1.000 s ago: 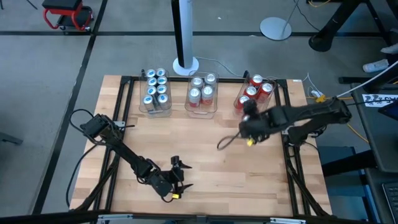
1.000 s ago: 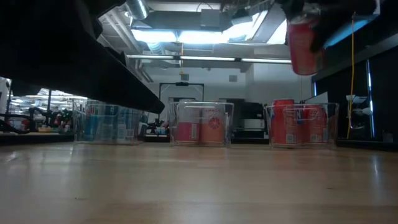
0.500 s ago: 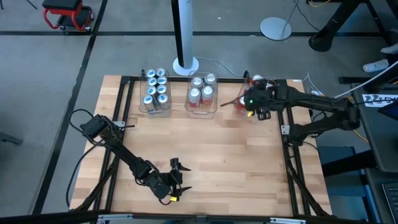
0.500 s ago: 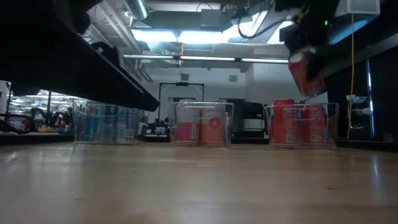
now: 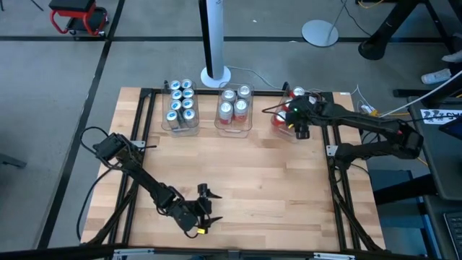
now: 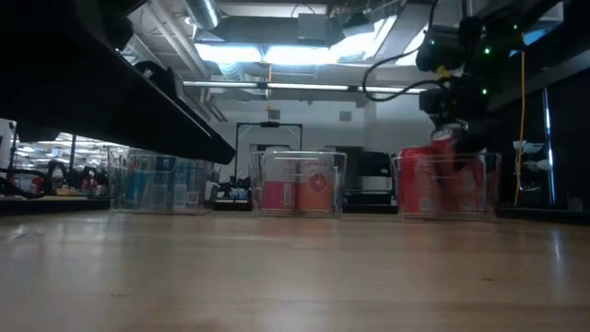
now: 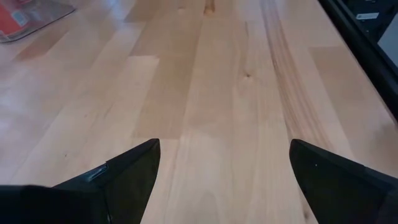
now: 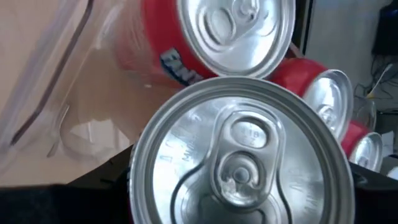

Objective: Sort soda cans
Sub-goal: Put the red soda can into the right transparent bin

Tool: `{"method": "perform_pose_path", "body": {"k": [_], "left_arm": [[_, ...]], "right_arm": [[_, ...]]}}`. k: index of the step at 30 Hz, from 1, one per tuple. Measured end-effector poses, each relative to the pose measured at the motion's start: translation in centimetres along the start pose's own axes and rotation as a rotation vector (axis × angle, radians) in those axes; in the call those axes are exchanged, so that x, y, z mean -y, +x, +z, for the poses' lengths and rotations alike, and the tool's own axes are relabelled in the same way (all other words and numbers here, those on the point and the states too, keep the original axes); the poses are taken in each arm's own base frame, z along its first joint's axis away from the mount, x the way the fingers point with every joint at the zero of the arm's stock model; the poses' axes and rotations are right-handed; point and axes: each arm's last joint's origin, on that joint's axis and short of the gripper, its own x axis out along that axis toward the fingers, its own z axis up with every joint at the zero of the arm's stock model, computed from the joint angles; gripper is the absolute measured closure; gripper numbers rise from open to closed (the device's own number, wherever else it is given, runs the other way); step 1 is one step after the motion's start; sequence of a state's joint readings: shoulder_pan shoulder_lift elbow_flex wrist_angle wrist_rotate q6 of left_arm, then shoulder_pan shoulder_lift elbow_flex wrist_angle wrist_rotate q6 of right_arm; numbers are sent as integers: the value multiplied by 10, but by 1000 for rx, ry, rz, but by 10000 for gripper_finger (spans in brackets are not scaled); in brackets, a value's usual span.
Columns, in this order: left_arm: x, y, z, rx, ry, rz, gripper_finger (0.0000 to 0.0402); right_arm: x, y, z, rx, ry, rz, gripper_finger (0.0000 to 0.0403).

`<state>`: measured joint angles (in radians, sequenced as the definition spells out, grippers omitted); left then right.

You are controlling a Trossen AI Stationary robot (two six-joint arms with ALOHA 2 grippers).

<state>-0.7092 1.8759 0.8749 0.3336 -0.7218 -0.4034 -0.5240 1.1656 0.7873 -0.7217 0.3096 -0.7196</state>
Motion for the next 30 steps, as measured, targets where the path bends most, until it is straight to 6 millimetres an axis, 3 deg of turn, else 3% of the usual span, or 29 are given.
{"method": "perform_pose_path", "body": {"k": [13,23,30], "left_arm": [[1,0,1,11,-10,-5,57],[1,0,2,17,-4,-7,57],[1,0,2,16,-5,-7,57]], "right_arm": [[-8,25,-20,-10,78,39,94],[-8,26,-21,-38,77,11,66],[0,15,-18,-63,10,27,62]]}}
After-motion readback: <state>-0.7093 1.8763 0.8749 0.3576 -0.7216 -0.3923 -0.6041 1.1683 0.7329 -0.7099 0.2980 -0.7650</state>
